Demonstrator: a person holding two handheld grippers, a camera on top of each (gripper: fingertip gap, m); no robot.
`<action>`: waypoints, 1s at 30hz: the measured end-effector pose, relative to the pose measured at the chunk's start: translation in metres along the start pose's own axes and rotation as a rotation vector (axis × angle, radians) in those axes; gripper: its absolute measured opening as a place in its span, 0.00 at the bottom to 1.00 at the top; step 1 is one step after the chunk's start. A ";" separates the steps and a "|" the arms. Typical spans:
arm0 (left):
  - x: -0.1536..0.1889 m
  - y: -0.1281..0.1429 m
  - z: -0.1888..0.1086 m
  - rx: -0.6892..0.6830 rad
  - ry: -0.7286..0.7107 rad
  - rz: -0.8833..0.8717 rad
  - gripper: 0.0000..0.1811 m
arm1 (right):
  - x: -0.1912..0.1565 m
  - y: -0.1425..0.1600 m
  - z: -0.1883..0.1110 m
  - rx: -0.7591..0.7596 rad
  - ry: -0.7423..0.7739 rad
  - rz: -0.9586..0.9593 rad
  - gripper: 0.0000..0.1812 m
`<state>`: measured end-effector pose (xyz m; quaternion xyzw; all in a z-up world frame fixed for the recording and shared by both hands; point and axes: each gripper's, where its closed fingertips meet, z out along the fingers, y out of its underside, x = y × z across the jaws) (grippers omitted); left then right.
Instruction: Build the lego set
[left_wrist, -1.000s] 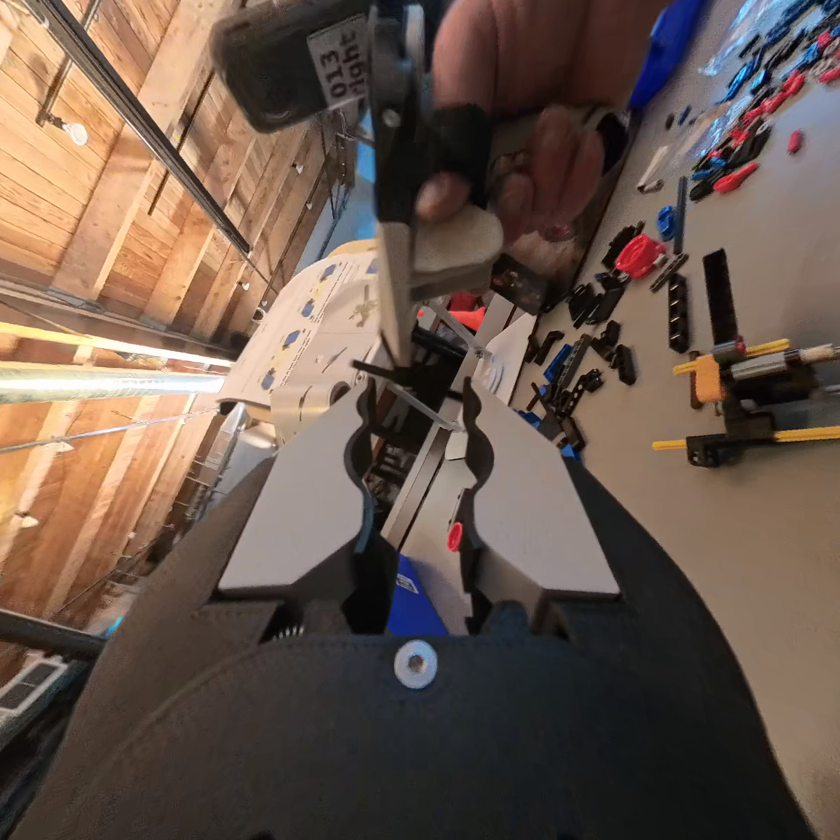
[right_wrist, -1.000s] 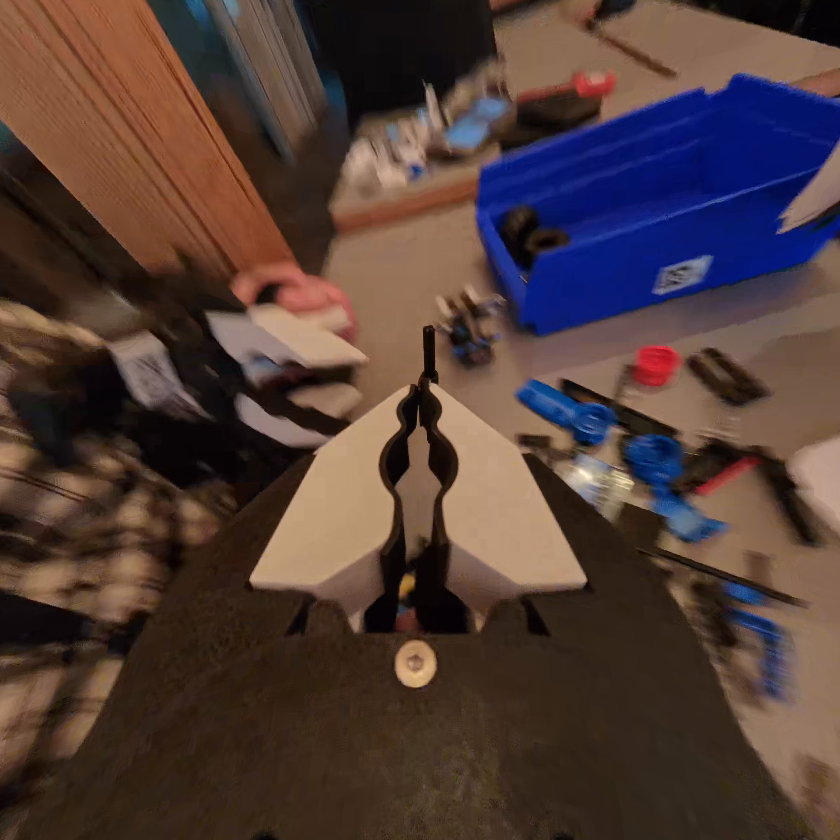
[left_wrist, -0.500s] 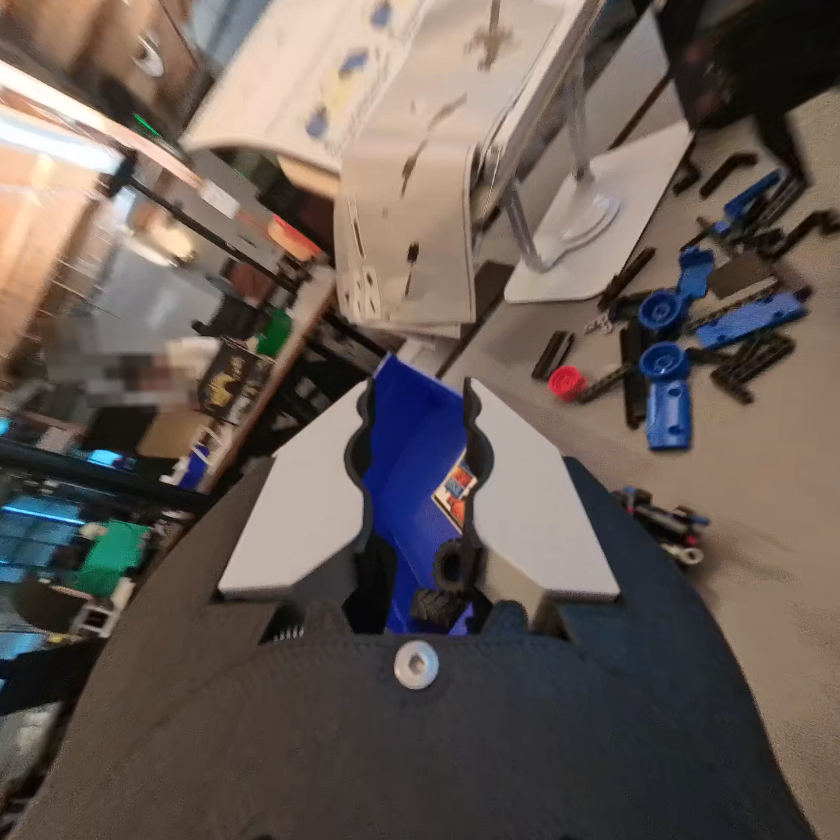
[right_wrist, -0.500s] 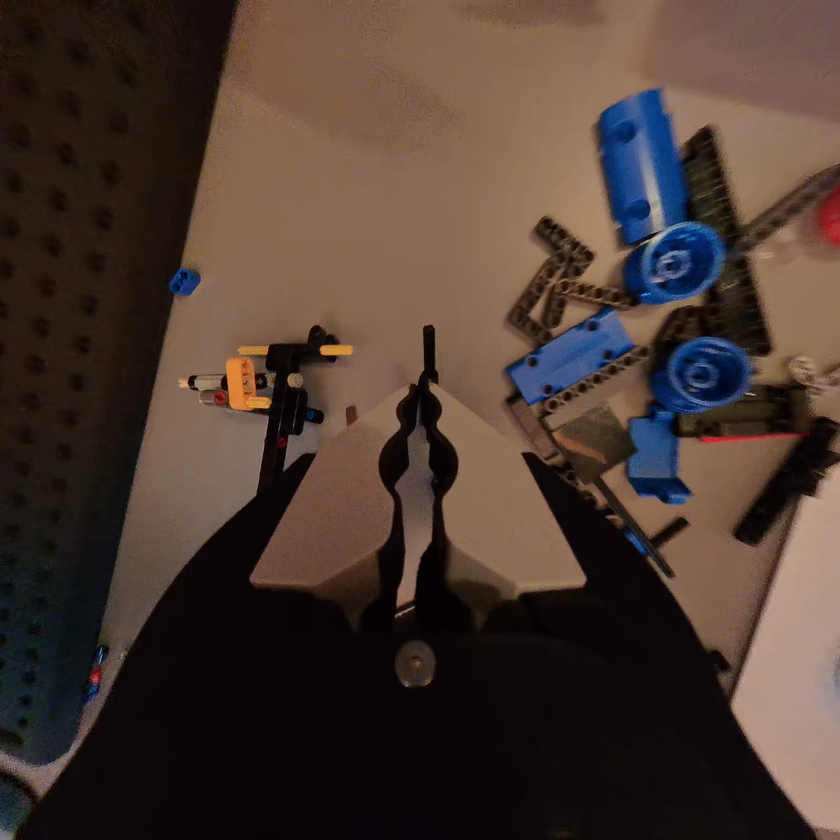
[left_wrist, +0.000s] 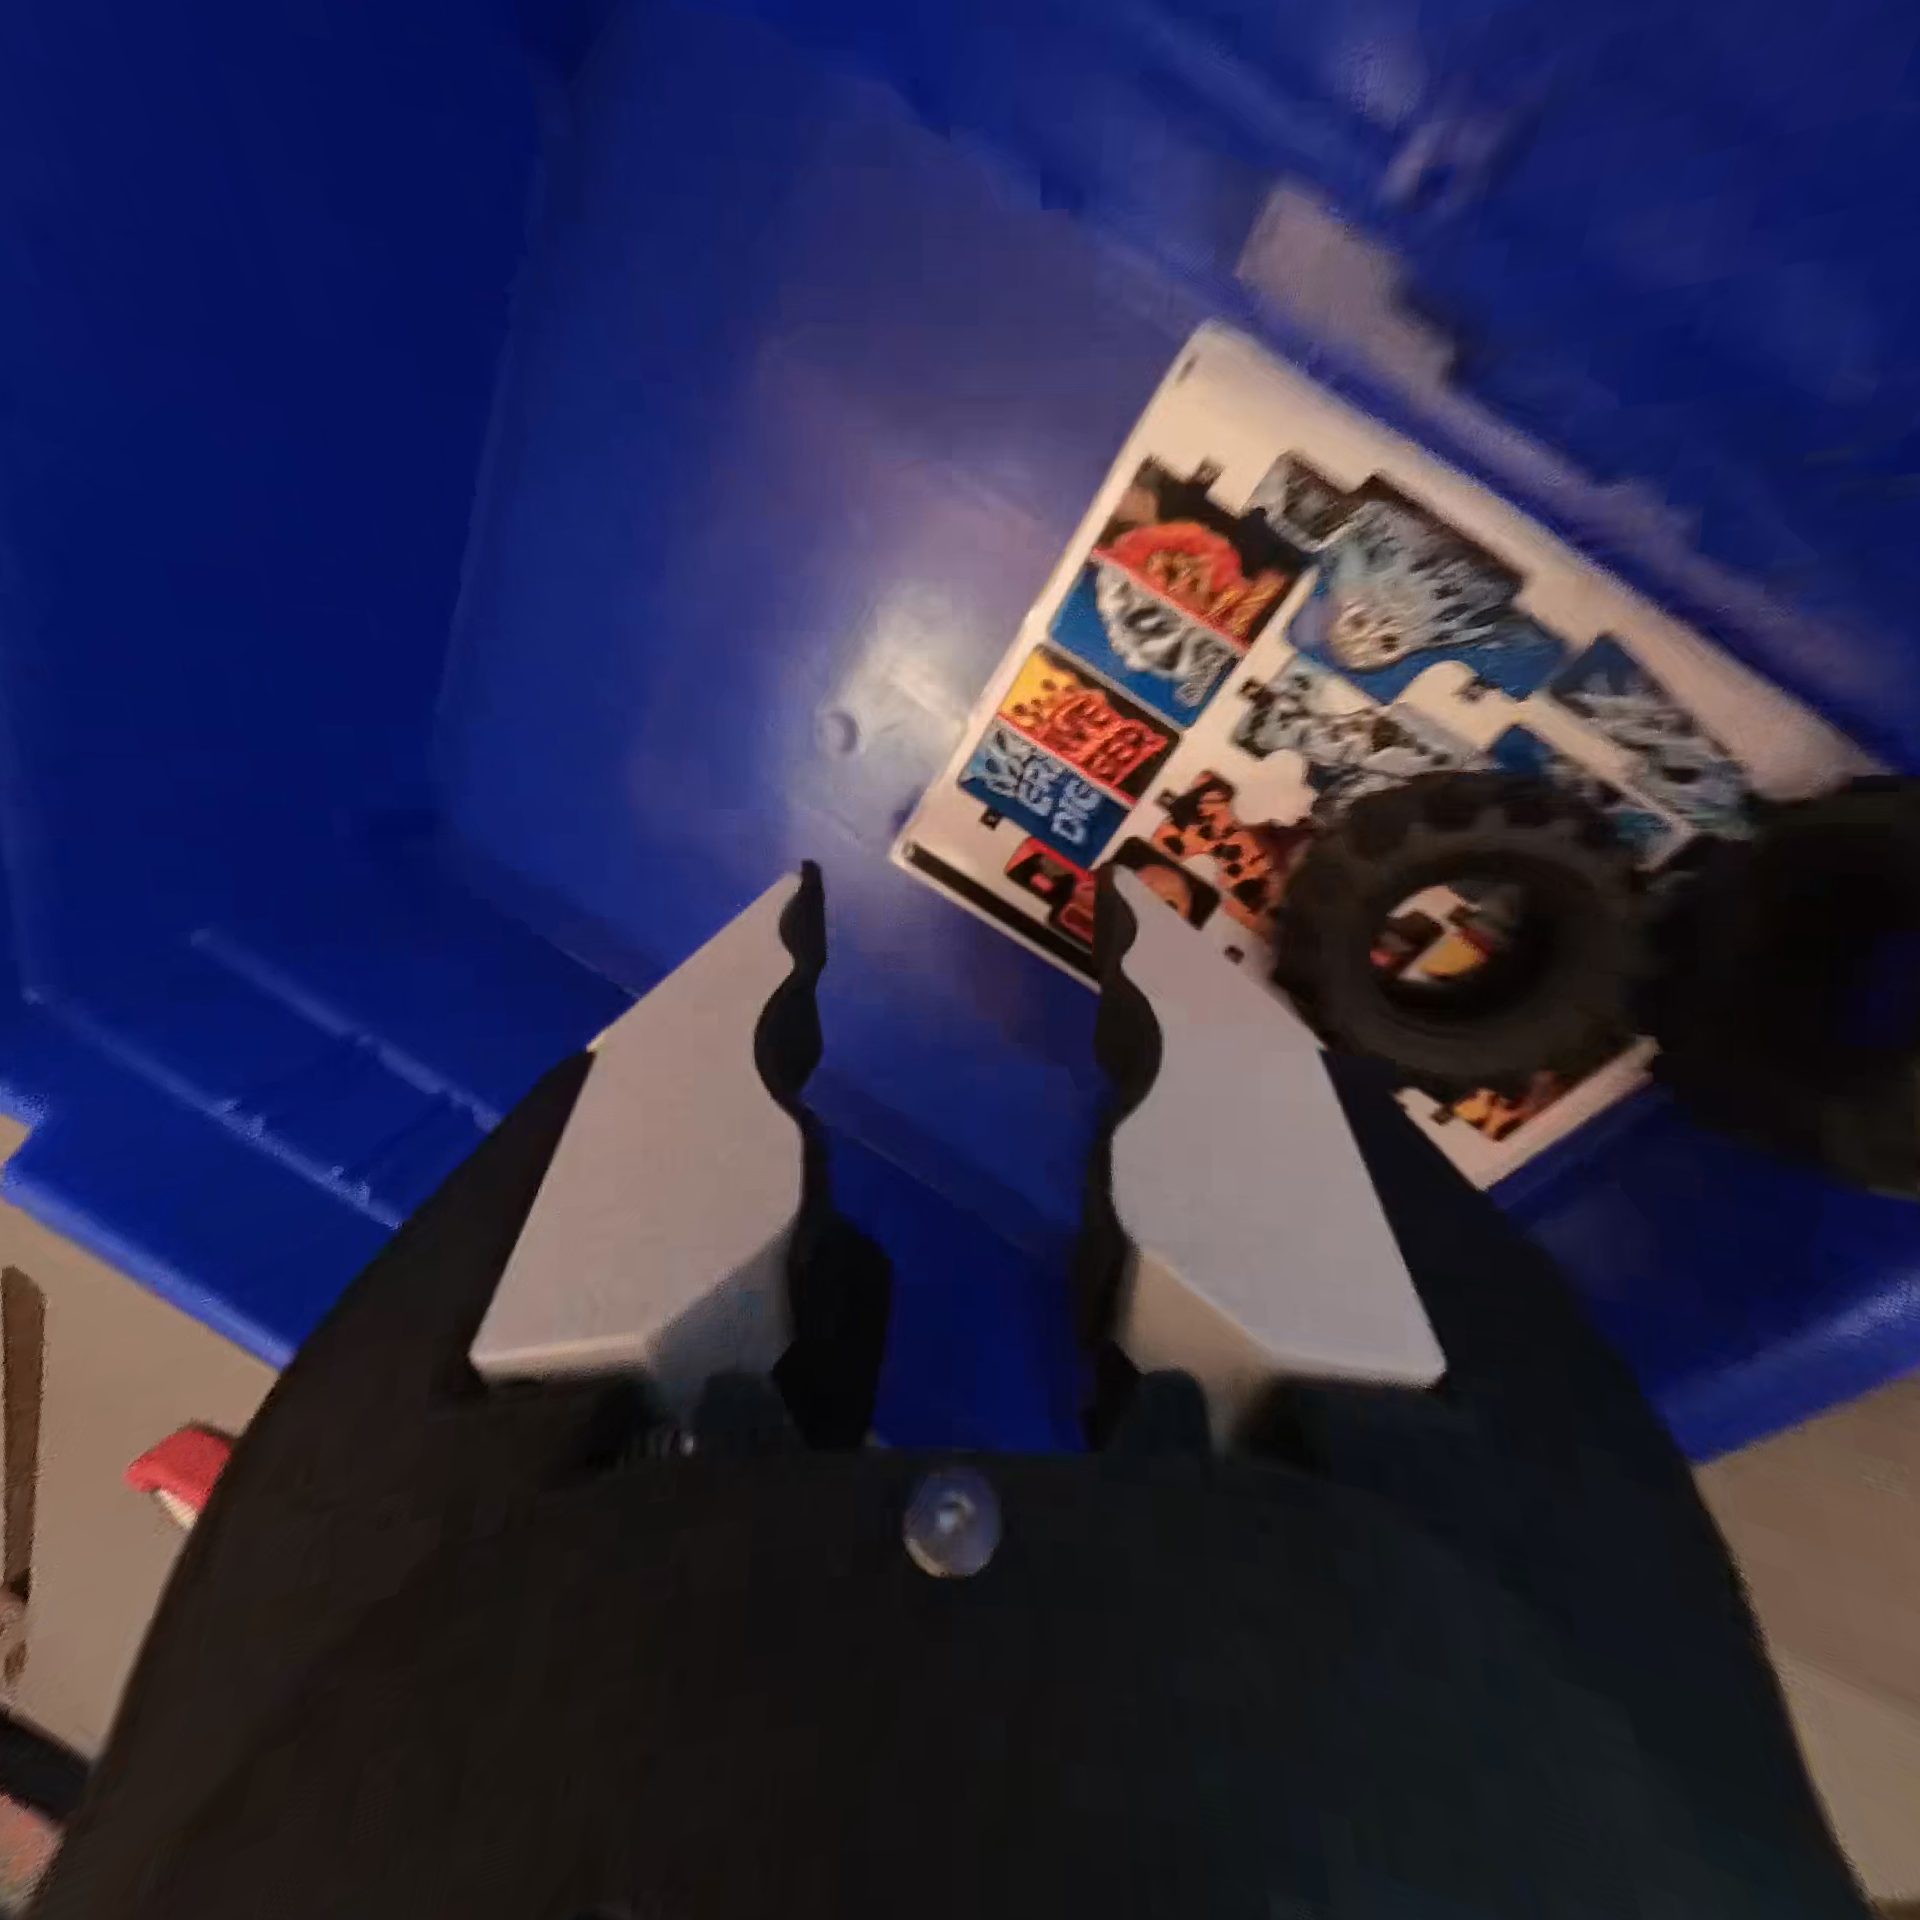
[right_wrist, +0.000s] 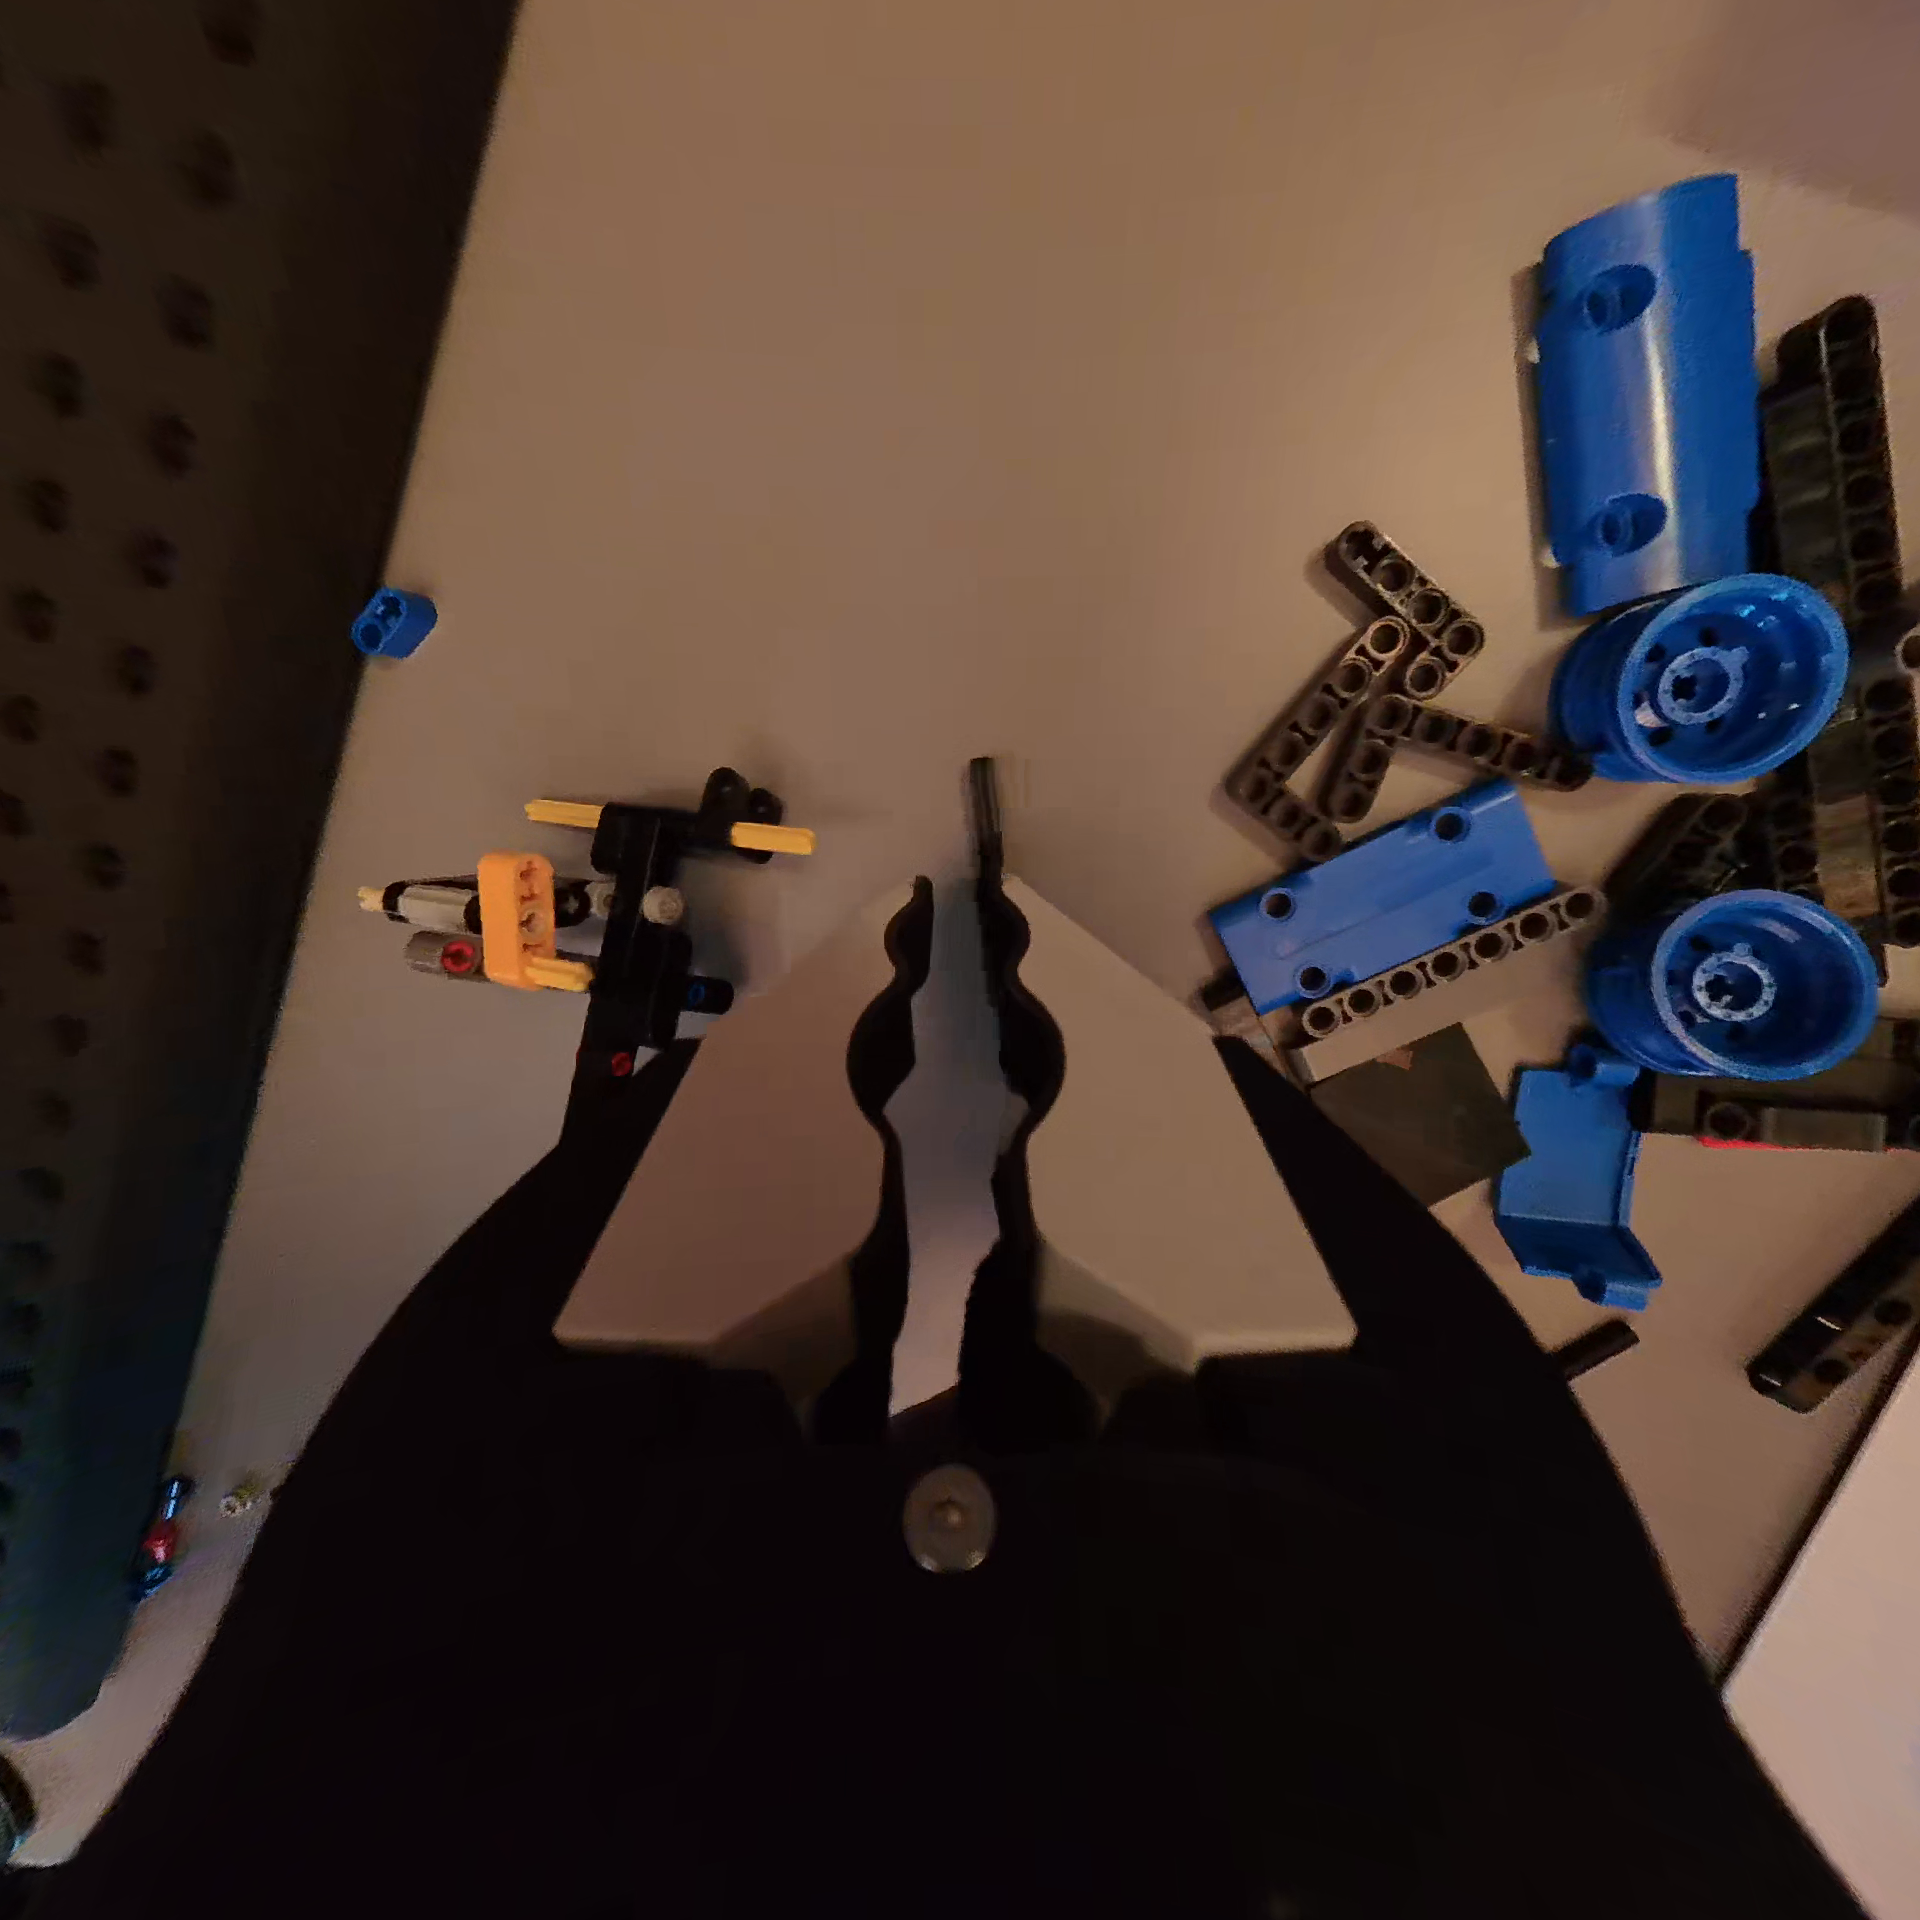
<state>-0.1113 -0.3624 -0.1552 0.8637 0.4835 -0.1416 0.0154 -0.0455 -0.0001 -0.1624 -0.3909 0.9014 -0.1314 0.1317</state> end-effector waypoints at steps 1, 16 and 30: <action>0.000 0.003 0.006 -0.035 0.028 -0.021 0.30 | -0.001 0.000 -0.001 0.006 0.007 -0.006 0.04; 0.014 -0.001 0.014 0.021 0.161 -0.120 0.00 | -0.002 -0.005 -0.011 0.072 0.047 -0.021 0.04; 0.008 -0.010 0.018 0.051 0.237 -0.316 0.17 | -0.004 -0.007 -0.017 0.109 0.067 -0.018 0.05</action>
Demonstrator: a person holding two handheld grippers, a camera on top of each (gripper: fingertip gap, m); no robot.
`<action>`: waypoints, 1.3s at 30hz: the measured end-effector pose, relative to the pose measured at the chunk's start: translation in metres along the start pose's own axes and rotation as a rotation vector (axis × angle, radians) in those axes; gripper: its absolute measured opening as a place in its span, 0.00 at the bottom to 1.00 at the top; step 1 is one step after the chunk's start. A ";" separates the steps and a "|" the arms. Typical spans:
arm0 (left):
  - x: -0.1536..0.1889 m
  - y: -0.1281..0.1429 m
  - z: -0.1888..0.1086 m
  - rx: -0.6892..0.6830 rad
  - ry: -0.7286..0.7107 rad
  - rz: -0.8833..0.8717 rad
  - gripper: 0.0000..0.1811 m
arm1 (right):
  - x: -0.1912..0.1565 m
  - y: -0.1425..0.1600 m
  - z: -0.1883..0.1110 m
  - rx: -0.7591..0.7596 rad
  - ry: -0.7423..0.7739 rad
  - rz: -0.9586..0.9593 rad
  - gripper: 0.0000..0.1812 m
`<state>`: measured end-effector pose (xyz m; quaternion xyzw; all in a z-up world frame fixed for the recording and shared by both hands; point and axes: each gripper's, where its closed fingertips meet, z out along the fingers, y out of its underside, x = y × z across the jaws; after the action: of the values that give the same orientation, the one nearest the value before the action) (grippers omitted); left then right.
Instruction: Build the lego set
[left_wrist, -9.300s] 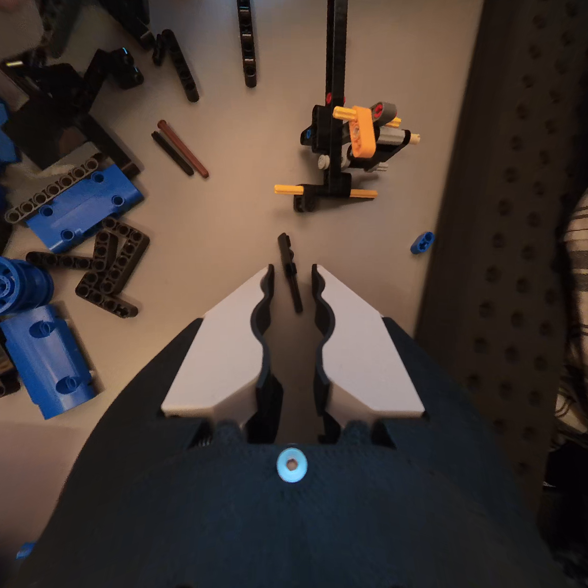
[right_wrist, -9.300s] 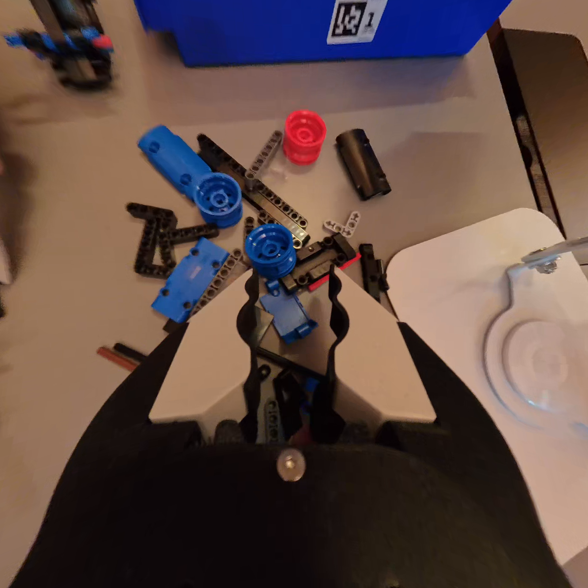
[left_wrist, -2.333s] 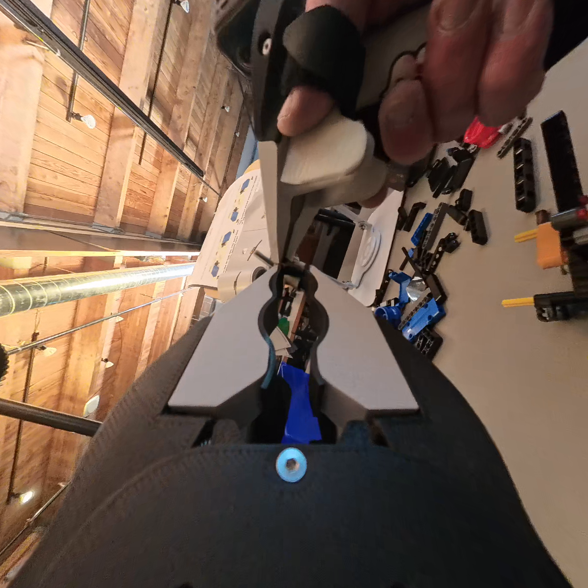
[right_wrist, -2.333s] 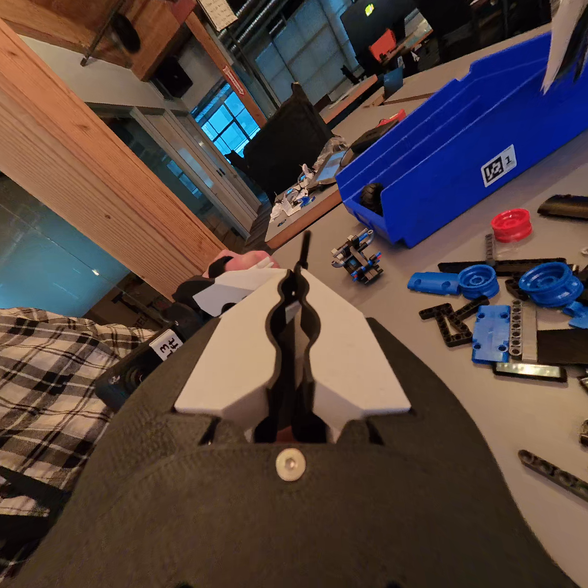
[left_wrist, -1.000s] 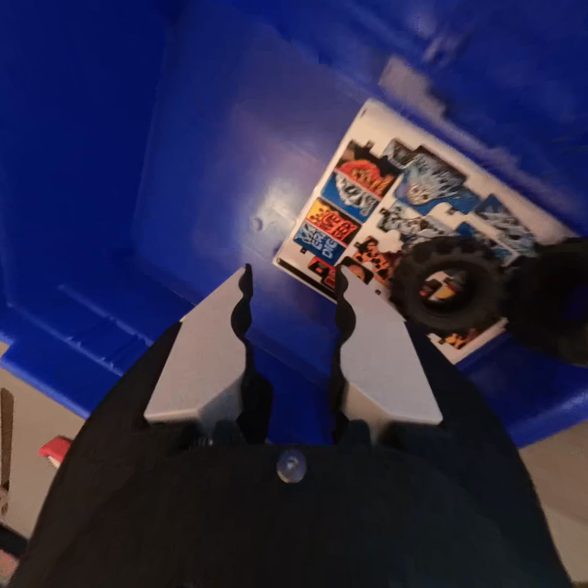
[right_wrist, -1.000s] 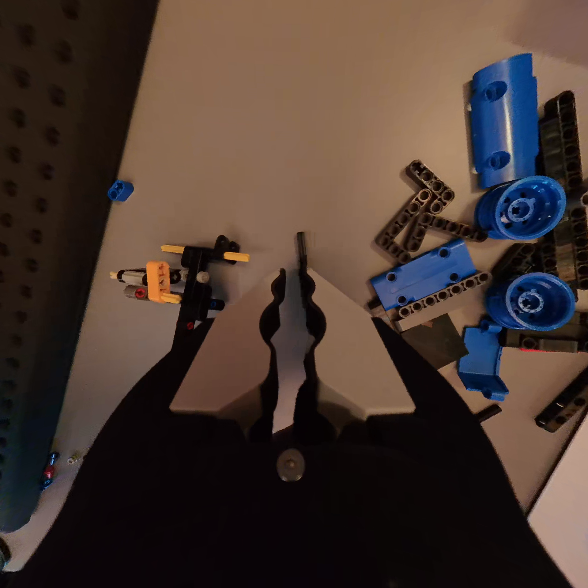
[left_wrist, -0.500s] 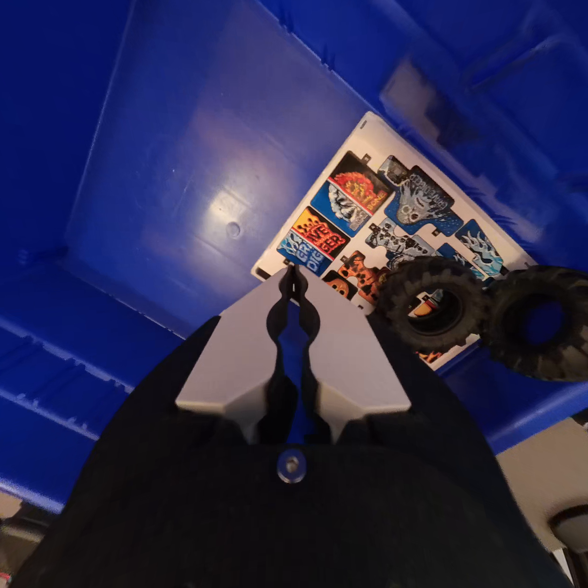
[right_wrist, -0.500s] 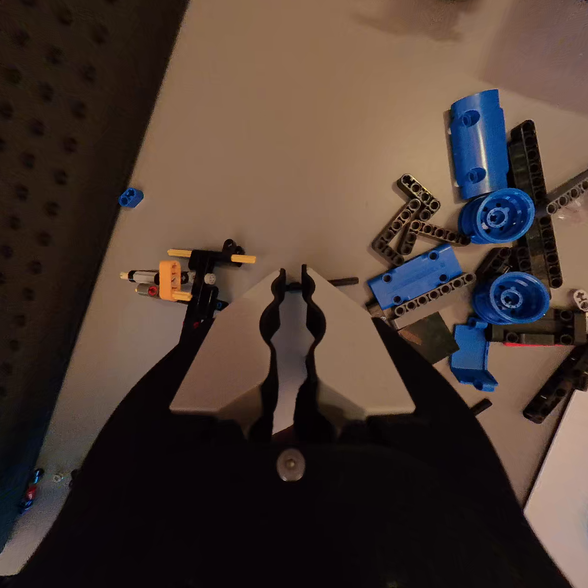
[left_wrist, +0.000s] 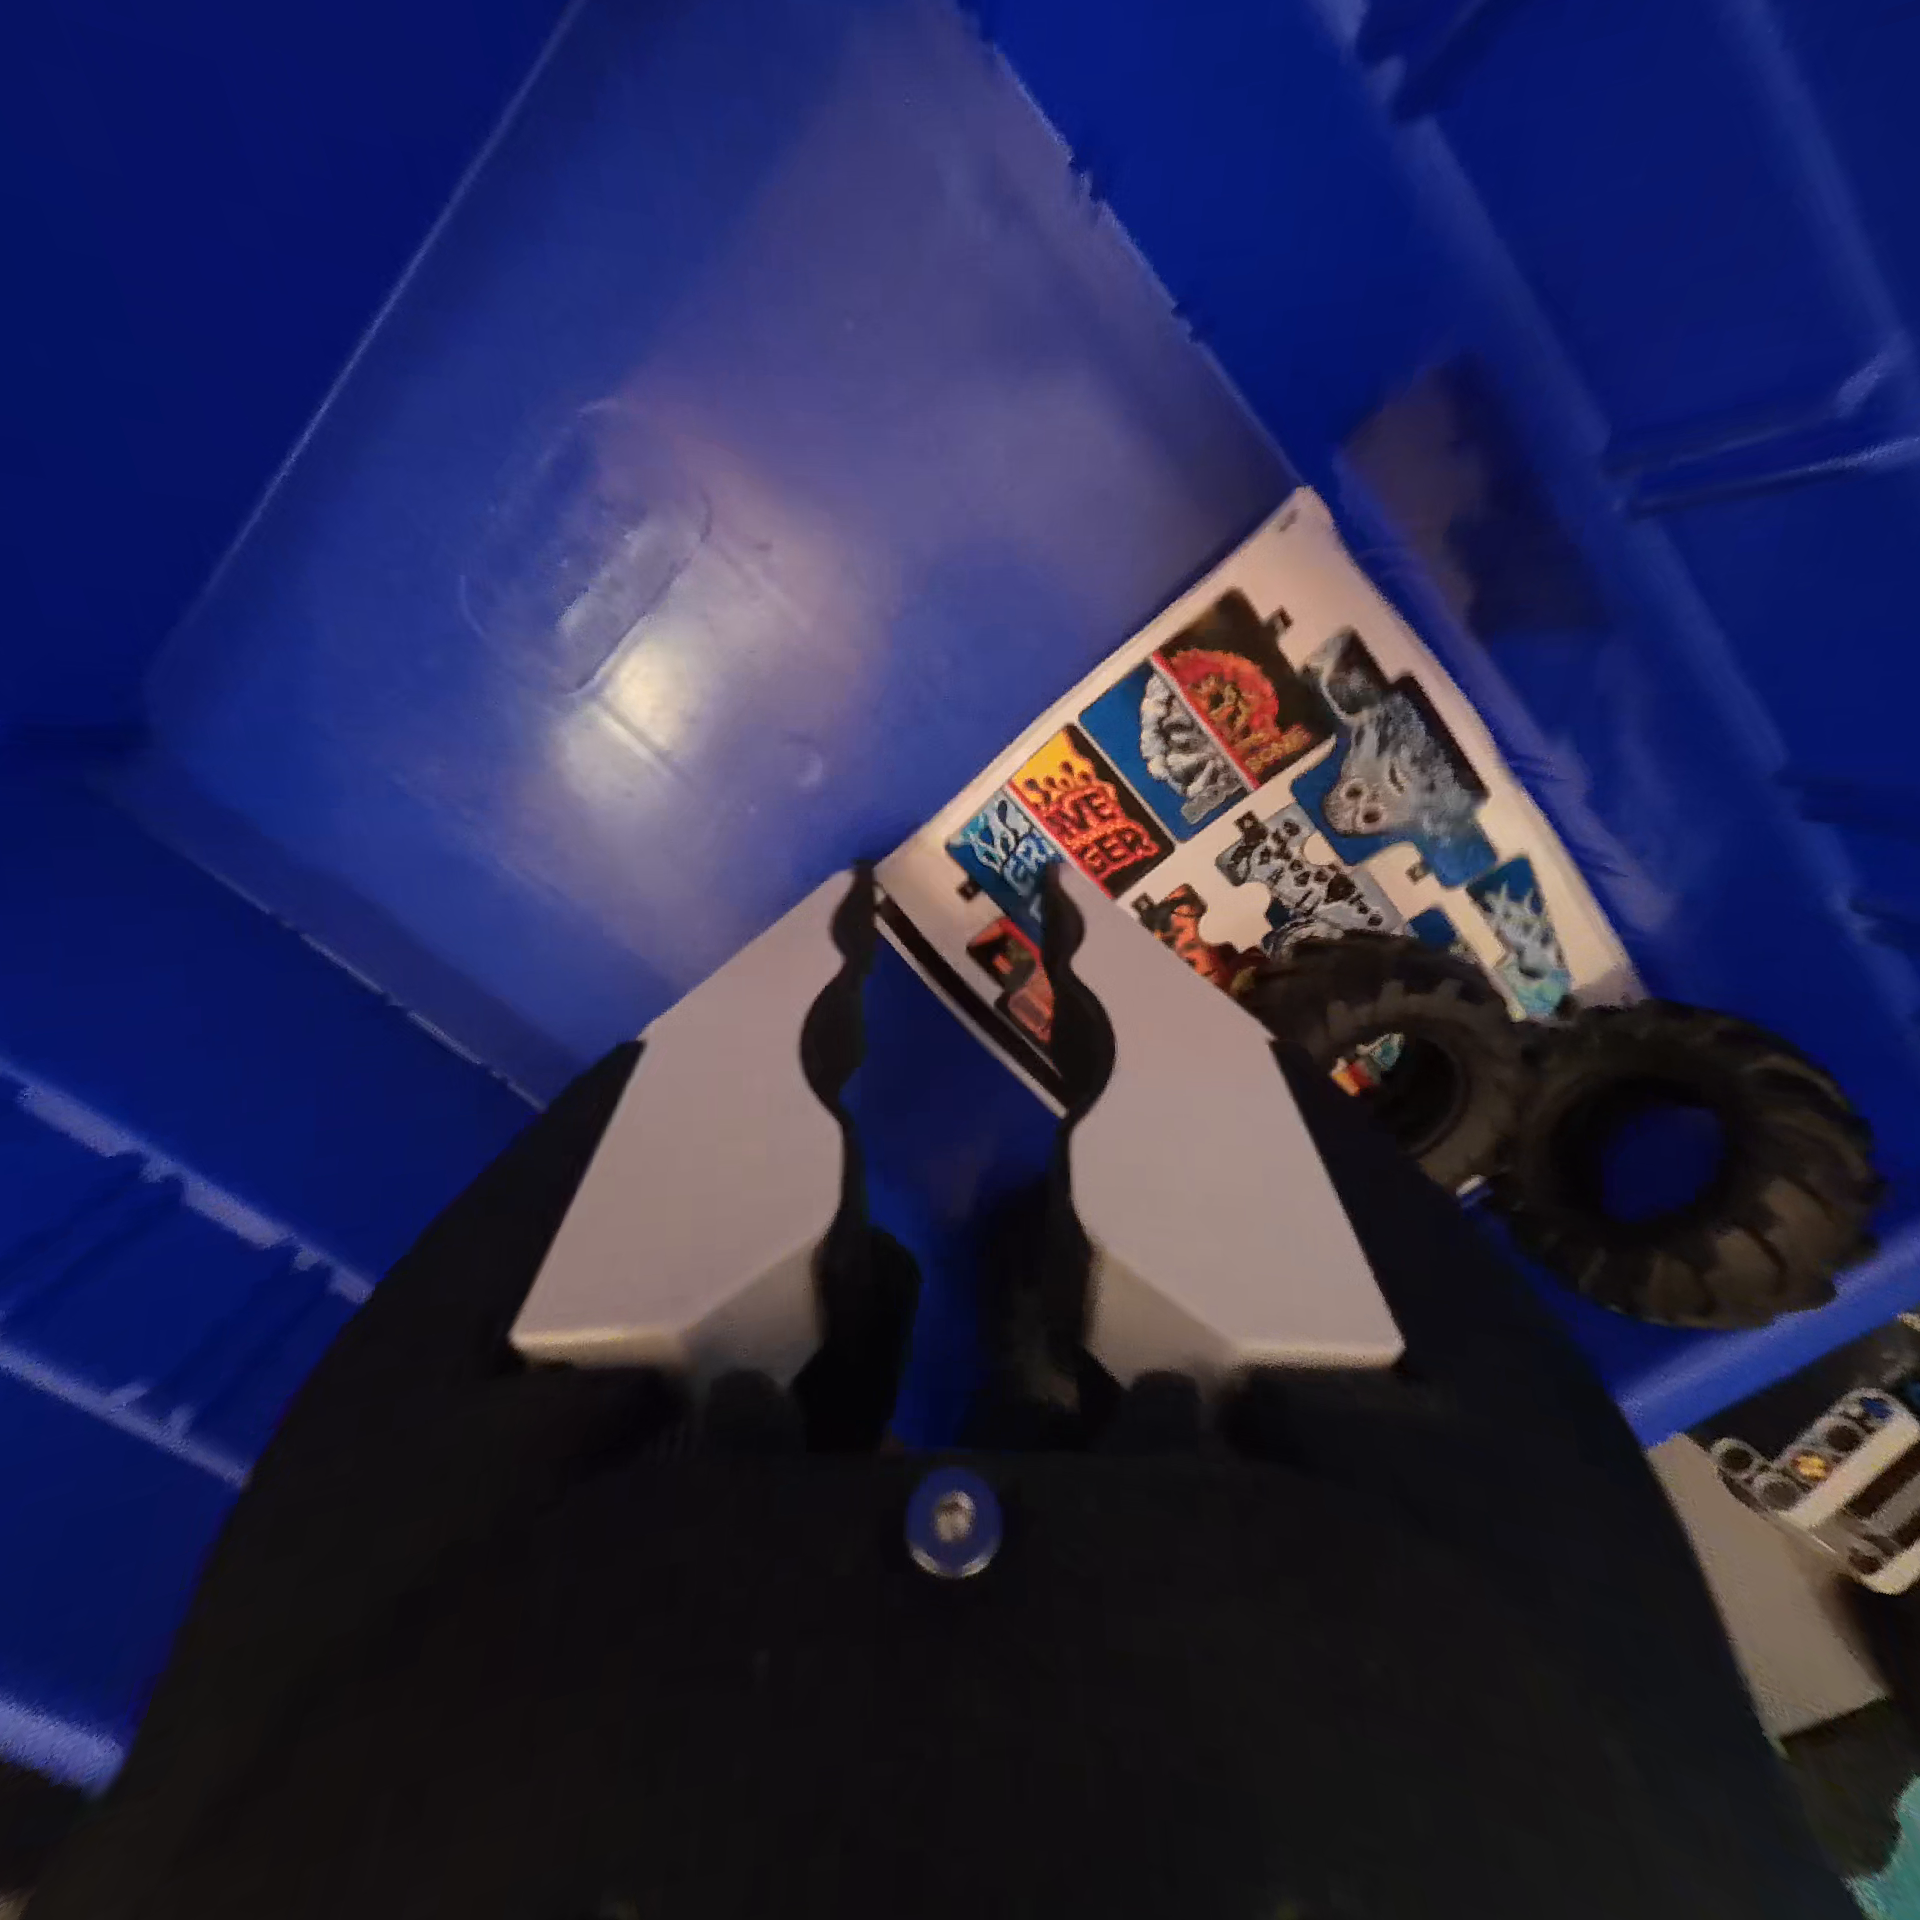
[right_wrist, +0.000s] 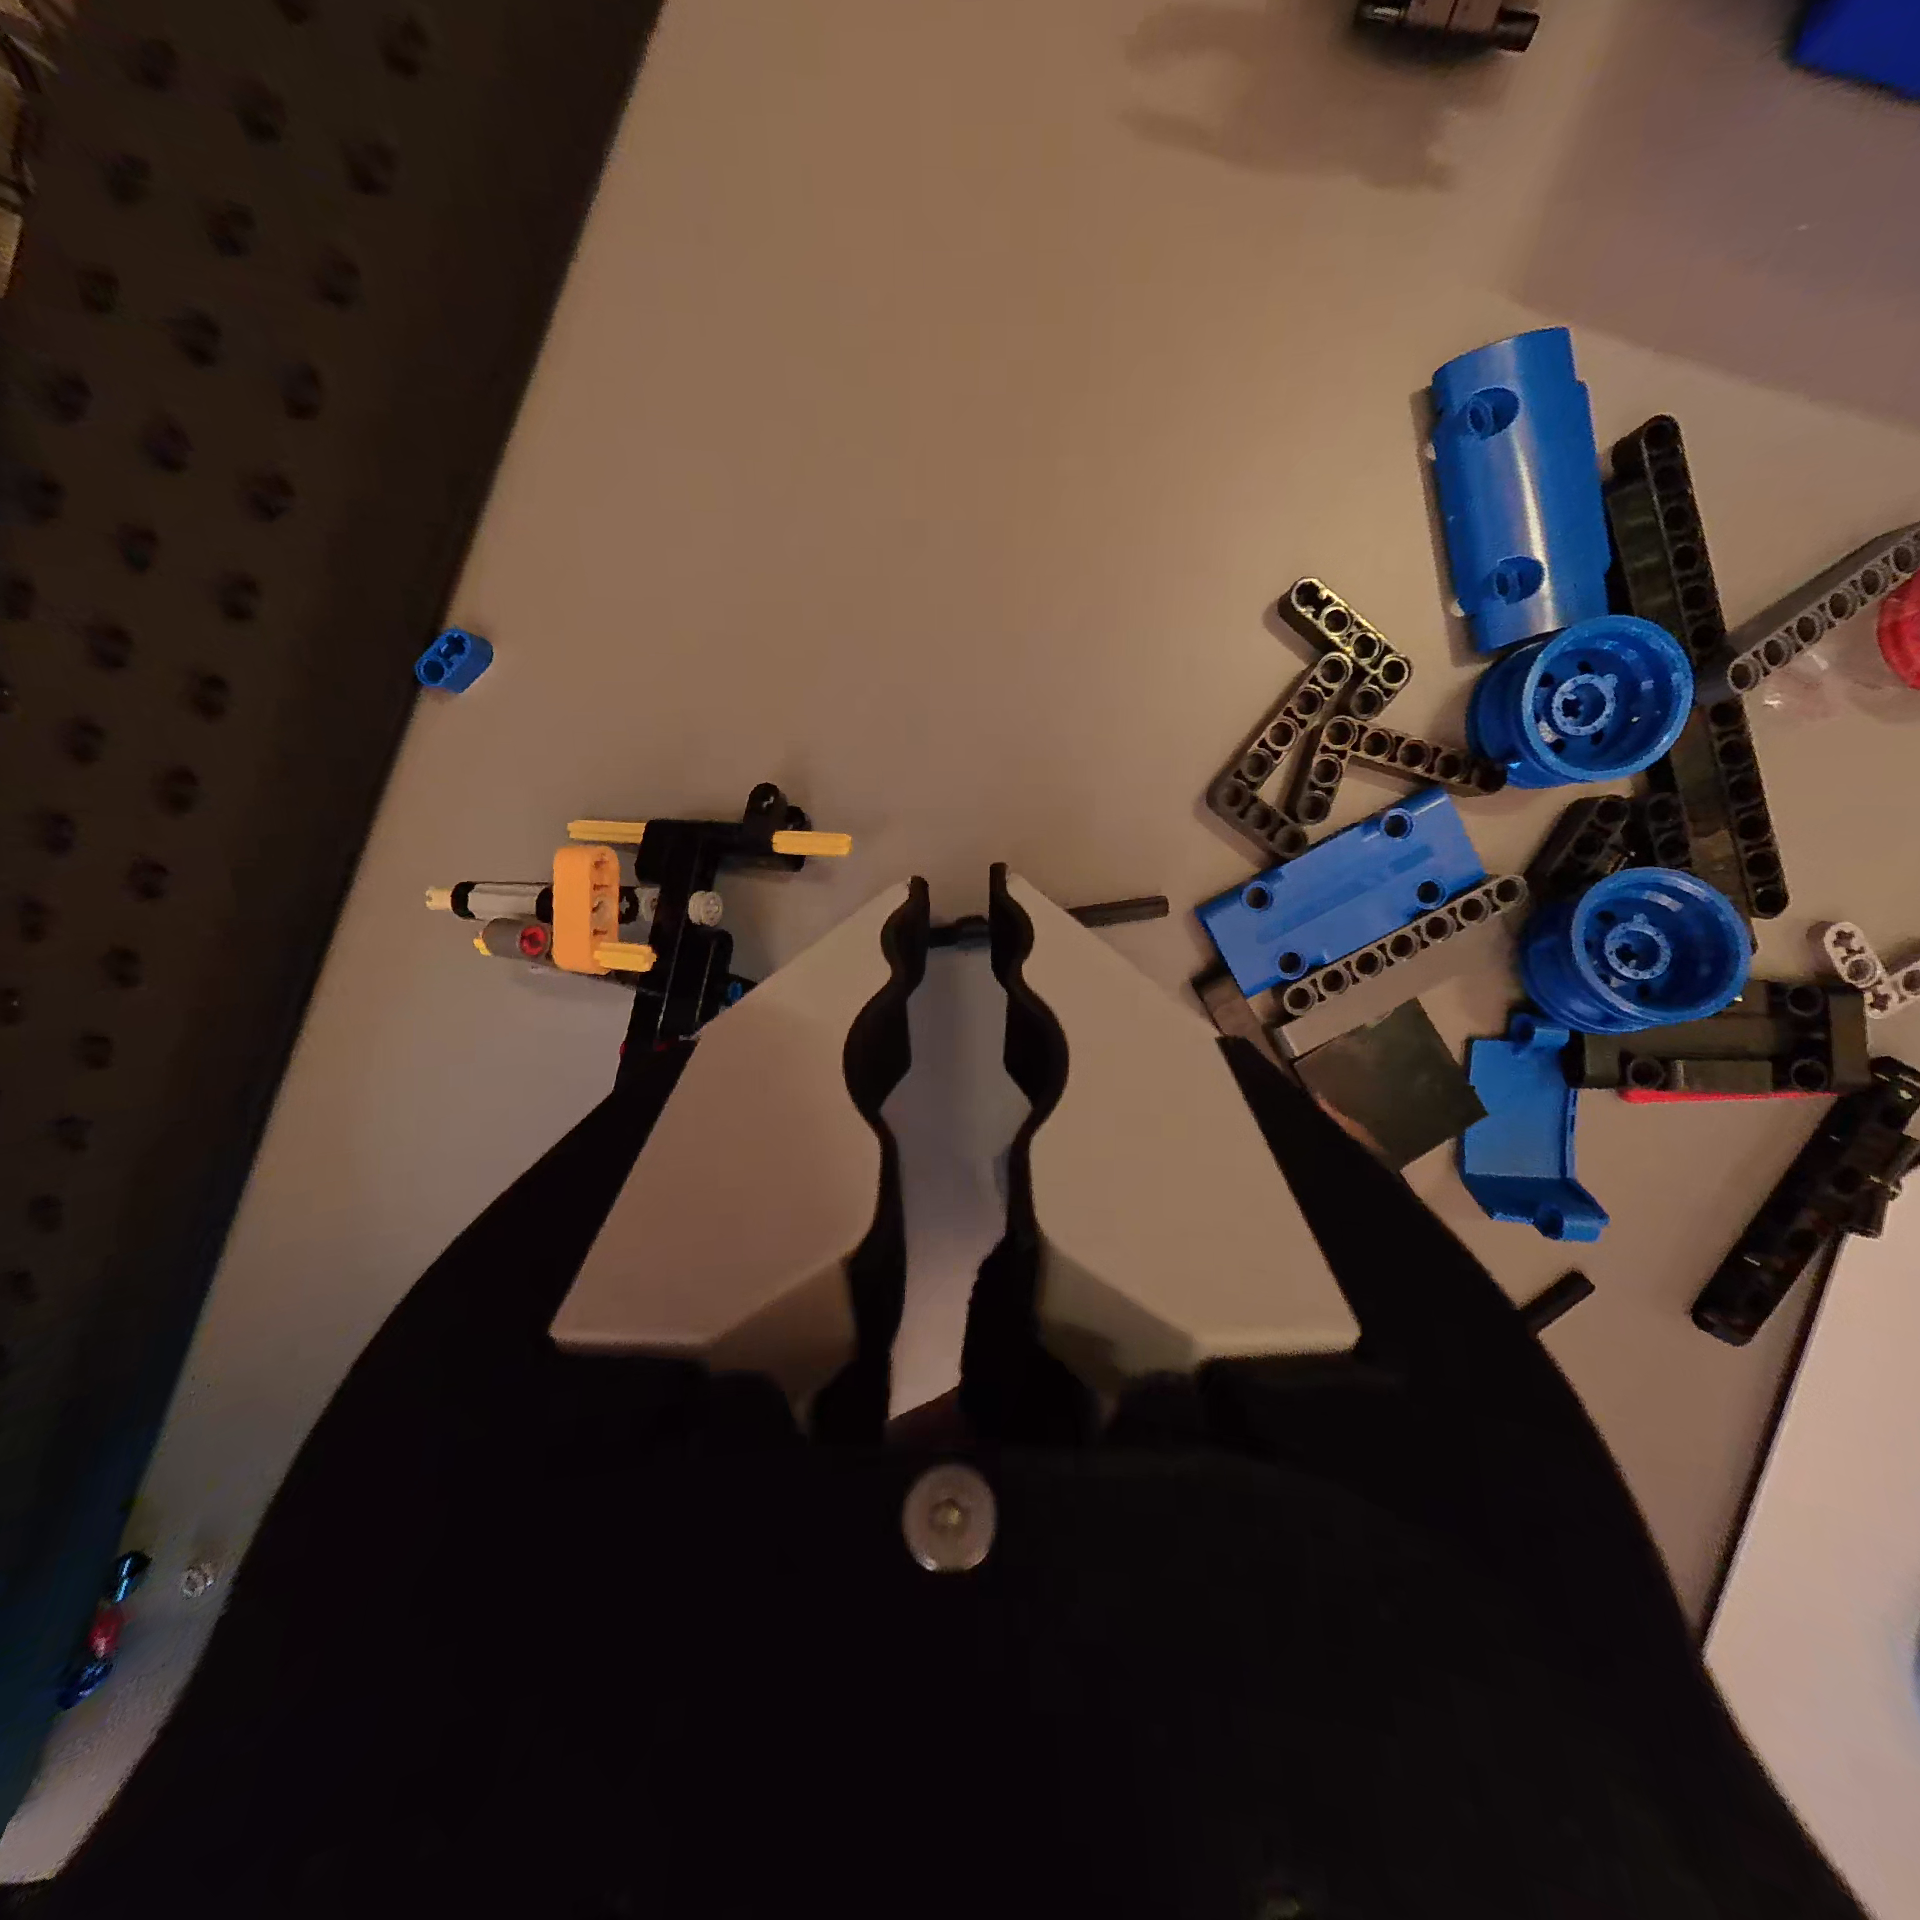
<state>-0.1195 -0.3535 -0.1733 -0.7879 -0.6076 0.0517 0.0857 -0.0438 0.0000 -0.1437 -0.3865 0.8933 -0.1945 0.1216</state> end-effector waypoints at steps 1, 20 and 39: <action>0.009 -0.005 0.001 0.038 0.044 -0.011 0.10 | 0.001 -0.001 0.001 0.004 0.000 0.000 0.05; 0.026 -0.033 -0.148 0.657 -0.043 -0.037 0.00 | 0.034 -0.042 -0.044 0.287 0.224 0.102 0.24; 0.231 -0.028 -0.295 1.127 0.436 0.230 0.00 | 0.099 -0.157 -0.186 0.947 0.608 0.220 0.20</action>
<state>-0.0320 -0.1452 0.1262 -0.6744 -0.3662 0.2117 0.6052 -0.0779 -0.1241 0.0851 -0.1211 0.7387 -0.6620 0.0386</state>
